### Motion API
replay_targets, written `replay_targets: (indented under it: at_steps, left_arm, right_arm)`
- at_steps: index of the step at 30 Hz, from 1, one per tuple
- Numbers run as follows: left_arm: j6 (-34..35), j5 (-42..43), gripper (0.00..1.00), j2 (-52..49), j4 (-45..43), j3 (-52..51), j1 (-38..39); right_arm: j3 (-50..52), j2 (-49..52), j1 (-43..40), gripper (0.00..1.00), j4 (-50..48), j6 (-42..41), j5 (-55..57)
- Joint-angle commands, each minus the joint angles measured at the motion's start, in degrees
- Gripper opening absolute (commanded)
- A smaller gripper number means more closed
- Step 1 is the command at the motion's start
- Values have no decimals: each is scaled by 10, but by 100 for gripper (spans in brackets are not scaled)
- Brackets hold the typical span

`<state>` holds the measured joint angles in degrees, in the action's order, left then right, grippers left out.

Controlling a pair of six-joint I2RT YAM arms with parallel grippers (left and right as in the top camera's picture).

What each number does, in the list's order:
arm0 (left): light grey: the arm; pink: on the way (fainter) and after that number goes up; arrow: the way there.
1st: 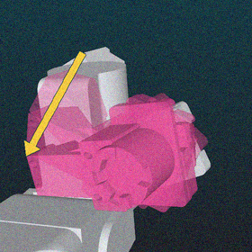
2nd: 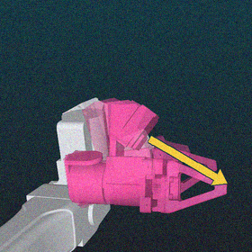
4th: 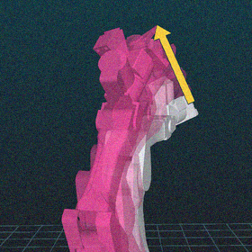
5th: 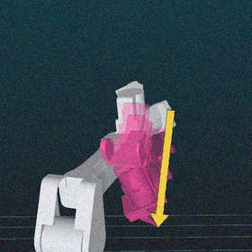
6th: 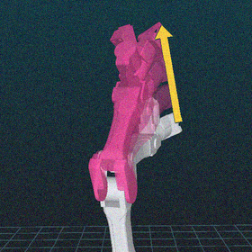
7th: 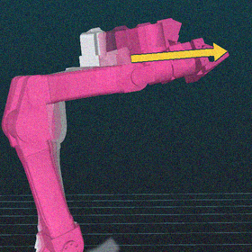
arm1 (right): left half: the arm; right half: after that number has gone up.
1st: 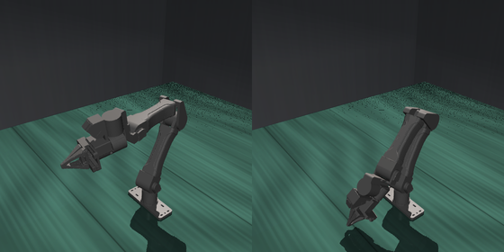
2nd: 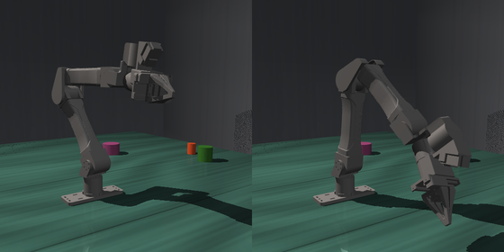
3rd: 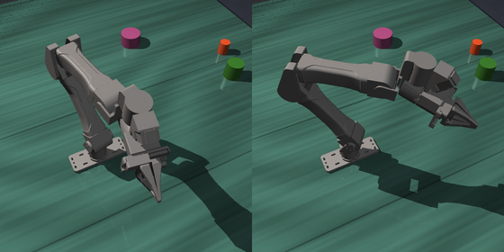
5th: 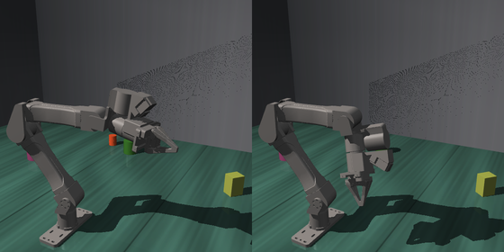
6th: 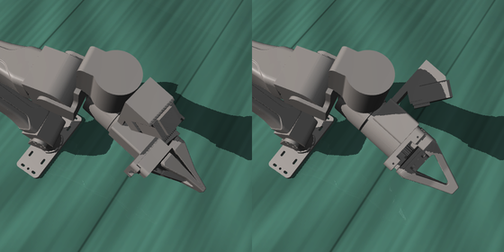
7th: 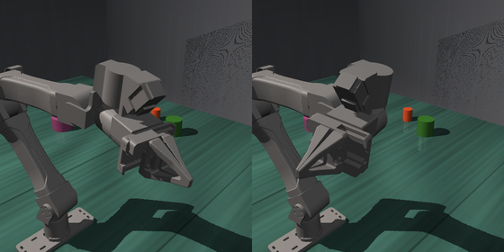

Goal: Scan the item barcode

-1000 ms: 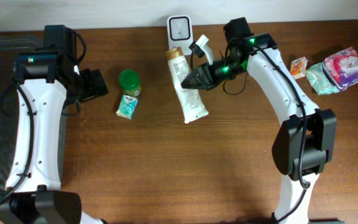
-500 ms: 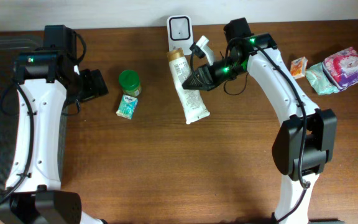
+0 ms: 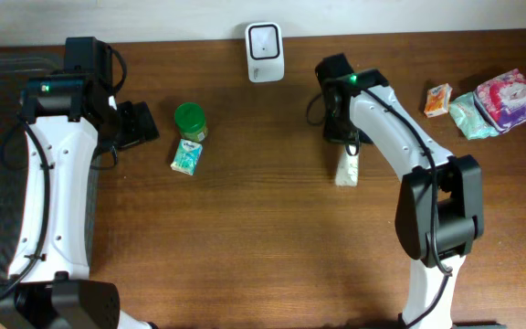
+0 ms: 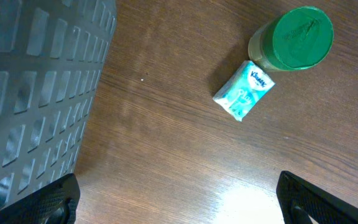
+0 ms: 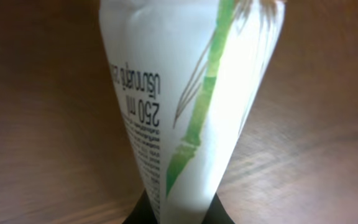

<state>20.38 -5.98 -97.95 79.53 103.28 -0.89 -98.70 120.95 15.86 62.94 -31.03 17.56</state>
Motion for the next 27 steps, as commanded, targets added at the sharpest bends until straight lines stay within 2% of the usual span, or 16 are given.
replay_targets:
  at_steps: [1, 4, 9, 10, 11, 12, 14, 16, 18, 22, 23, 24, 27]
  left_arm:
    - [-7, -4, 99, 2, 1, 1, 0]
    - [-7, -4, 99, 2, 1, 1, 0]
    - [-7, -4, 99, 2, 1, 1, 0]
    - [-7, -4, 99, 2, 1, 1, 0]
    - [-7, -4, 99, 2, 1, 1, 0]
    - [-7, -4, 99, 2, 1, 1, 0]
    - [-7, -4, 99, 2, 1, 1, 0]
    - [-7, -4, 99, 2, 1, 1, 0]
    - [-7, -4, 99, 2, 1, 1, 0]
    - [-7, -4, 99, 2, 1, 1, 0]
    - [-7, -4, 99, 2, 1, 1, 0]
    - [-7, -4, 99, 2, 1, 1, 0]
    - [-7, -4, 99, 2, 1, 1, 0]
  right_arm:
    - [17, -12, 3, 4, 30, -10, 65]
    - [18, 5, 16, 4, 70, -26, 65]
    - [18, 59, 53, 5, 77, -28, 65]
    - [18, 60, 66, 12, 78, -27, 65]
    - [18, 60, 86, 29, 80, -27, 64]
    - [18, 60, 102, 31, 81, -27, 64]
    - [16, 60, 140, 47, 80, -27, 56]
    - [-5, 60, 168, 54, 71, -26, 6]
    - [-41, 59, 172, 55, 80, -23, -24]
    - [-165, 59, 135, 56, 163, -22, -21]
    - [-186, 58, 113, 61, 166, -16, -22]
    - [-194, 58, 78, 76, 166, 15, -43]
    - [-180, 59, 3, 81, 211, 138, -89]
